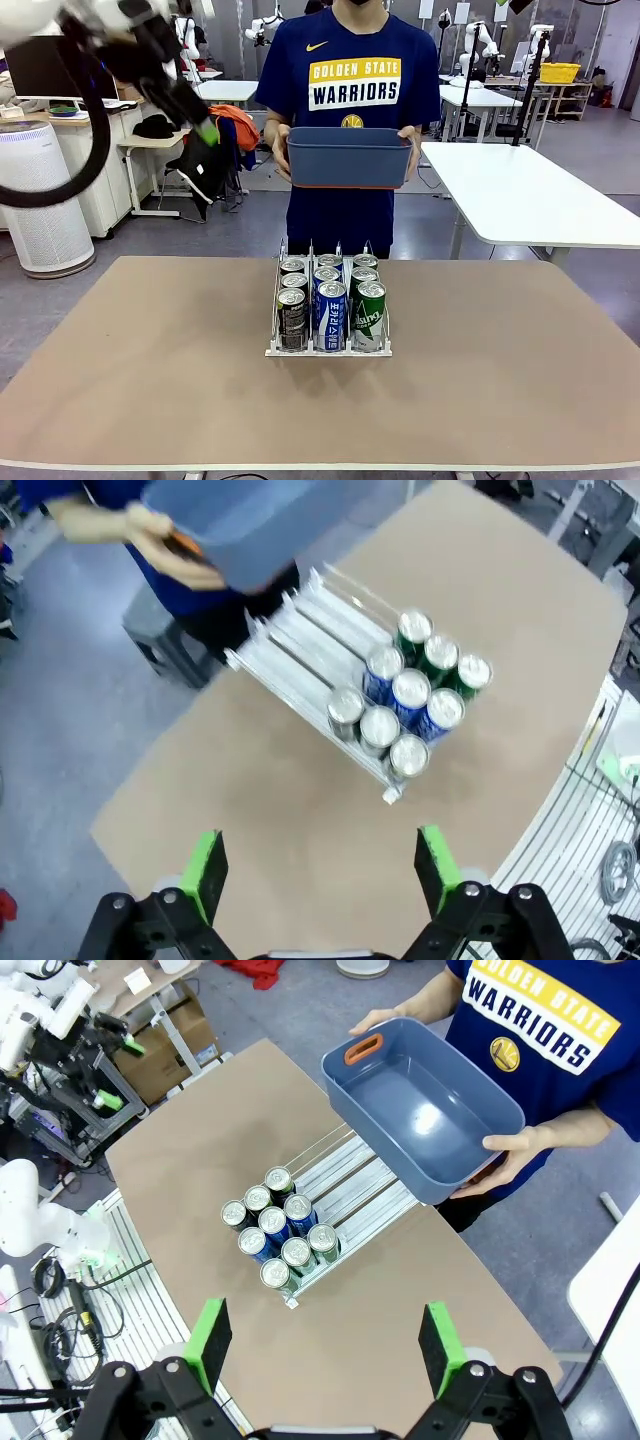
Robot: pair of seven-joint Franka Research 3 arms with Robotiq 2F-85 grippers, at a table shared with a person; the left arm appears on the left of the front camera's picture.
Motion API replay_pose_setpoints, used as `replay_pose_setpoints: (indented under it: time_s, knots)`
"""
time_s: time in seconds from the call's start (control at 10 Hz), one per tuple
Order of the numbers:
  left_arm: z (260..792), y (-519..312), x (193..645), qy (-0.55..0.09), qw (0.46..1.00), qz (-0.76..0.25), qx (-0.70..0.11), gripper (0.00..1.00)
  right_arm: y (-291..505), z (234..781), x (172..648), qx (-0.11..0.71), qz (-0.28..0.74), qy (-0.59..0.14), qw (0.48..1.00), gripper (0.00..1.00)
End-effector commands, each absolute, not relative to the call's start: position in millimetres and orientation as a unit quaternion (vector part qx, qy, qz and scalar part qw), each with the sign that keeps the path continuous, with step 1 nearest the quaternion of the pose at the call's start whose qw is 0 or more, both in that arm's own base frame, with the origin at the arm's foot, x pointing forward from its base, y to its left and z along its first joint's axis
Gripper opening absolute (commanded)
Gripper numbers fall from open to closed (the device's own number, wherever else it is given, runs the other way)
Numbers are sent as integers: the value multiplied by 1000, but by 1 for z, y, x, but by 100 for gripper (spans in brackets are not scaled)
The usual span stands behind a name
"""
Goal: Fill the beverage cans into the dispenser.
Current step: Place the picked Pepsi coke in the line of the Automatic Can Dispenser with the same cans.
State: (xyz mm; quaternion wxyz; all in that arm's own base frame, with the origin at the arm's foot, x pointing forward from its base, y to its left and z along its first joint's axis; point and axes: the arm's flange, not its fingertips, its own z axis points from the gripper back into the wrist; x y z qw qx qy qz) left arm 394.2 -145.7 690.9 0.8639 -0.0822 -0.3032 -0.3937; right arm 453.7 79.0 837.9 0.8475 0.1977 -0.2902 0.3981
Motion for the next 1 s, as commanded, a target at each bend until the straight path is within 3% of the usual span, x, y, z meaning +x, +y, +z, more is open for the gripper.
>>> replay_pose_setpoints:
  time_s: [0.0,0.3,0.9]
  knots:
    - [715,-150,394,-342,842,-408,-84,100,80,838,452,201,395,-288,849,100]
    - [754,-159,381,-373,832,-409,-45,100,80,838,452,201,395,-288,849,100]
    - [757,-157,379,-365,836,-406,-63,100,80,838,452,201,395,-288,849,100]
